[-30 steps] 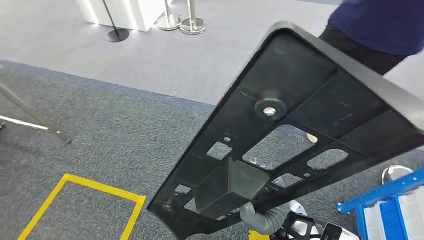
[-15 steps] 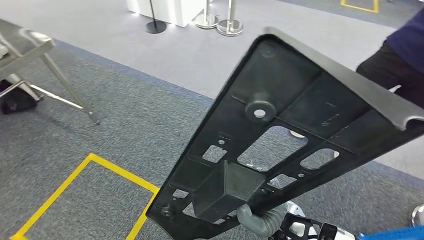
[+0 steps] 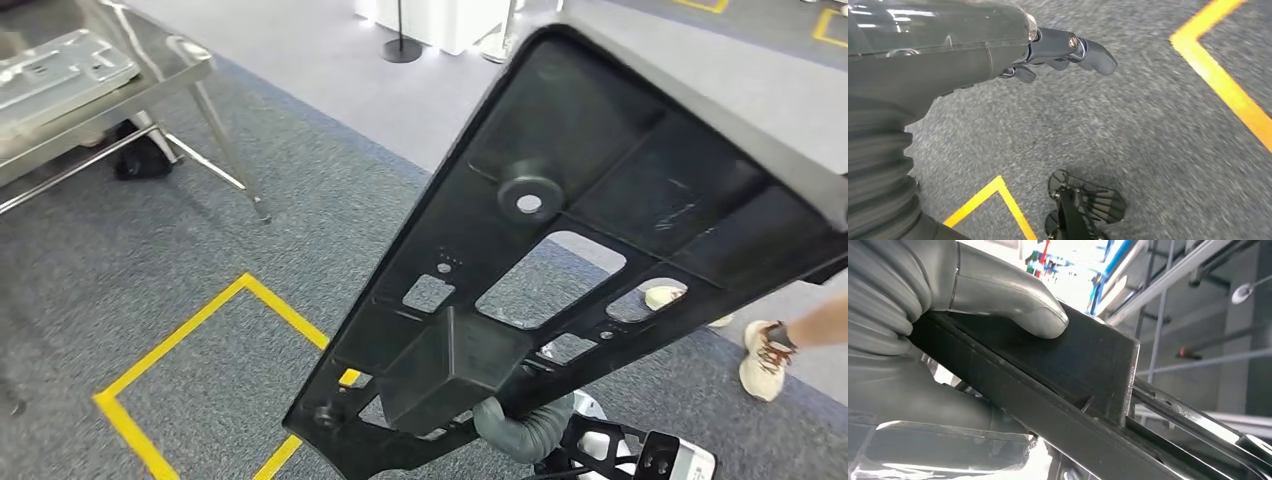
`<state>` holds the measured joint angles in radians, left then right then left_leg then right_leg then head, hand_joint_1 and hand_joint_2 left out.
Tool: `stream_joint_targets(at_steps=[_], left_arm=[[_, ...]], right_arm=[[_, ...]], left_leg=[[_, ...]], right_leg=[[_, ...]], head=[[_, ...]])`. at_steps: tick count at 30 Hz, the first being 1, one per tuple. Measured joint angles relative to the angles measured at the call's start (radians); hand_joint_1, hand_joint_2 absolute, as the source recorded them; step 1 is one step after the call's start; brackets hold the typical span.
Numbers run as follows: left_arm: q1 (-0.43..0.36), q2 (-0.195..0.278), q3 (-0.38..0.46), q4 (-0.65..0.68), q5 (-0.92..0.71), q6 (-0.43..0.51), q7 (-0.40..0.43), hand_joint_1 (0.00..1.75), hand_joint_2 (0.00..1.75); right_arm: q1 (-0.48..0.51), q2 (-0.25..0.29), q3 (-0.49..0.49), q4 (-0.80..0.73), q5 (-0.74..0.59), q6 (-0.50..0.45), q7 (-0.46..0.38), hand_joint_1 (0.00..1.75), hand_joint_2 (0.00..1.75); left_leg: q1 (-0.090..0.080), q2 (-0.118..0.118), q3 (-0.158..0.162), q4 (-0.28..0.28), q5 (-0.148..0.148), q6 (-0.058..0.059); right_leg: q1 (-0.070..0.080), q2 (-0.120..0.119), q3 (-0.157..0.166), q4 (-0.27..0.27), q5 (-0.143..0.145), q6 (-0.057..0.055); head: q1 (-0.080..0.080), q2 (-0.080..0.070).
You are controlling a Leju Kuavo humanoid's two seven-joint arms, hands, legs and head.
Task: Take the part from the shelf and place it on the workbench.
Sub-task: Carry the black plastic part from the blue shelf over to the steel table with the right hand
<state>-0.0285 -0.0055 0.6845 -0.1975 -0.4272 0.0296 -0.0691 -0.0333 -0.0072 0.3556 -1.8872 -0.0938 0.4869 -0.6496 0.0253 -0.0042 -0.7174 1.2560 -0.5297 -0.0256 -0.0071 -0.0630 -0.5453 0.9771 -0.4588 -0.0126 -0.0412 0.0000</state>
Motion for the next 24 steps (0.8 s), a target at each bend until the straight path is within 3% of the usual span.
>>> stream_joint_targets(at_steps=[2,4,5,7,8,10,12,13,14,15,16,18,20,22,23,24], left_arm=[[0.002,0.0,0.003,0.0,0.001,0.0,0.0,0.0,1.75],[0.0,-0.001,0.004,0.0,0.003,-0.002,-0.001,0.0,1.75],[0.0,-0.002,0.004,0.0,0.003,-0.002,-0.002,0.0,1.75],[0.003,-0.002,0.005,0.0,0.003,-0.003,-0.003,0.0,1.75],[0.004,-0.002,0.006,0.0,0.003,-0.003,-0.003,0.0,1.75],[0.003,-0.002,0.006,0.0,0.003,-0.003,-0.004,0.0,1.75],[-0.002,-0.002,0.007,0.0,0.003,-0.005,-0.006,0.0,1.75],[-0.003,-0.002,0.008,0.0,0.004,-0.007,-0.007,0.0,1.75],[-0.003,-0.002,0.009,0.0,0.005,-0.009,-0.008,0.0,1.75],[-0.003,-0.002,0.01,0.0,0.006,-0.01,-0.01,0.0,1.75],[-0.002,-0.003,0.01,0.0,0.006,-0.011,-0.011,0.0,1.75],[-0.003,-0.006,0.013,0.0,0.007,-0.012,-0.013,0.0,1.75],[-0.004,-0.01,0.016,0.0,0.007,-0.014,-0.016,0.0,1.75],[-0.001,-0.01,0.021,-0.001,0.008,-0.014,-0.018,0.0,1.75],[0.001,-0.011,0.023,-0.001,0.008,-0.015,-0.019,0.0,1.75],[0.003,-0.011,0.025,-0.001,0.008,-0.015,-0.021,0.0,1.75]], right_arm=[[-0.001,0.0,0.0,0.0,0.0,0.0,0.0,1.75,1.75],[-0.003,0.0,0.0,0.0,0.0,0.0,0.0,1.75,1.75],[-0.004,0.0,0.0,0.0,0.0,0.0,0.0,1.75,1.75],[-0.006,0.0,0.001,0.0,0.0,0.0,0.0,1.75,1.75],[-0.008,0.0,0.001,-0.001,0.0,0.0,0.0,1.75,1.75],[-0.011,0.0,0.001,-0.001,-0.001,0.0,-0.001,1.75,1.75],[-0.011,0.0,0.001,0.0,-0.002,0.001,0.0,1.75,1.75],[-0.011,0.0,0.001,0.001,-0.002,0.002,0.0,1.75,1.75],[-0.011,-0.001,0.001,0.002,-0.002,0.003,0.001,1.75,1.75],[-0.012,-0.001,0.001,0.002,-0.002,0.004,0.001,1.75,1.75],[-0.013,-0.001,0.001,0.002,-0.003,0.005,0.001,1.75,1.75],[-0.016,-0.001,0.001,0.002,-0.003,0.007,0.003,1.75,1.75],[-0.021,-0.001,0.002,0.002,-0.005,0.008,0.005,1.75,1.75],[-0.025,-0.001,0.004,0.002,-0.007,0.011,0.007,1.75,1.75],[-0.027,-0.001,0.006,0.002,-0.007,0.013,0.008,1.75,1.75],[-0.029,0.0,0.008,0.002,-0.009,0.013,0.008,1.75,1.75]], left_leg=[[0.003,0.033,0.067,-0.13,0.064,-0.005],[-0.001,0.061,0.112,-0.221,0.091,0.006],[-0.004,0.062,0.115,-0.228,0.088,0.016],[-0.006,0.041,0.112,-0.226,0.088,0.033],[-0.005,0.03,0.113,-0.228,0.089,0.04],[-0.003,0.008,0.115,-0.232,0.092,0.051],[-0.003,-0.016,0.114,-0.233,0.094,0.058],[-0.005,-0.029,0.113,-0.233,0.095,0.06],[-0.007,-0.043,0.112,-0.233,0.095,0.061],[-0.01,-0.059,0.113,-0.233,0.096,0.061],[-0.012,-0.074,0.114,-0.233,0.096,0.061],[-0.016,-0.104,0.114,-0.232,0.098,0.059],[-0.014,-0.129,0.11,-0.232,0.1,0.051],[-0.011,-0.152,0.104,-0.236,0.104,0.039],[-0.012,-0.142,0.102,-0.234,0.104,0.034],[-0.014,-0.117,0.096,-0.223,0.095,0.03]], right_leg=[[-0.003,-0.026,0.005,0.009,-0.011,0.011],[0.0,-0.046,0.007,0.02,-0.023,0.024],[0.002,-0.053,0.008,0.023,-0.026,0.03],[0.002,-0.068,0.013,0.022,-0.029,0.042],[-0.001,-0.062,0.015,0.026,-0.035,0.048],[-0.007,-0.014,-0.007,0.087,-0.078,0.057],[-0.008,0.04,-0.075,0.225,-0.144,0.057],[-0.007,0.051,-0.109,0.29,-0.166,0.056],[-0.006,0.055,-0.131,0.326,-0.168,0.053],[-0.005,0.059,-0.134,0.32,-0.15,0.047],[-0.002,0.067,-0.118,0.274,-0.115,0.04],[0.002,0.114,-0.058,0.13,-0.04,0.018],[0.006,0.15,-0.023,0.046,-0.013,0.005],[0.007,0.136,-0.017,0.031,-0.012,0.004],[0.005,0.123,-0.013,0.023,-0.008,0.003],[0.002,0.109,-0.008,0.014,-0.005,0.0]], head=[[0.0,0.0],[0.0,0.0],[0.0,0.0],[0.0,0.0],[0.0,0.0],[0.0,0.0],[0.0,0.0],[0.0,0.0],[0.0,0.0],[0.0,0.0],[0.0,0.0],[0.0,0.0],[0.0,0.0],[0.0,0.0],[0.0,0.0],[0.0,0.0]])
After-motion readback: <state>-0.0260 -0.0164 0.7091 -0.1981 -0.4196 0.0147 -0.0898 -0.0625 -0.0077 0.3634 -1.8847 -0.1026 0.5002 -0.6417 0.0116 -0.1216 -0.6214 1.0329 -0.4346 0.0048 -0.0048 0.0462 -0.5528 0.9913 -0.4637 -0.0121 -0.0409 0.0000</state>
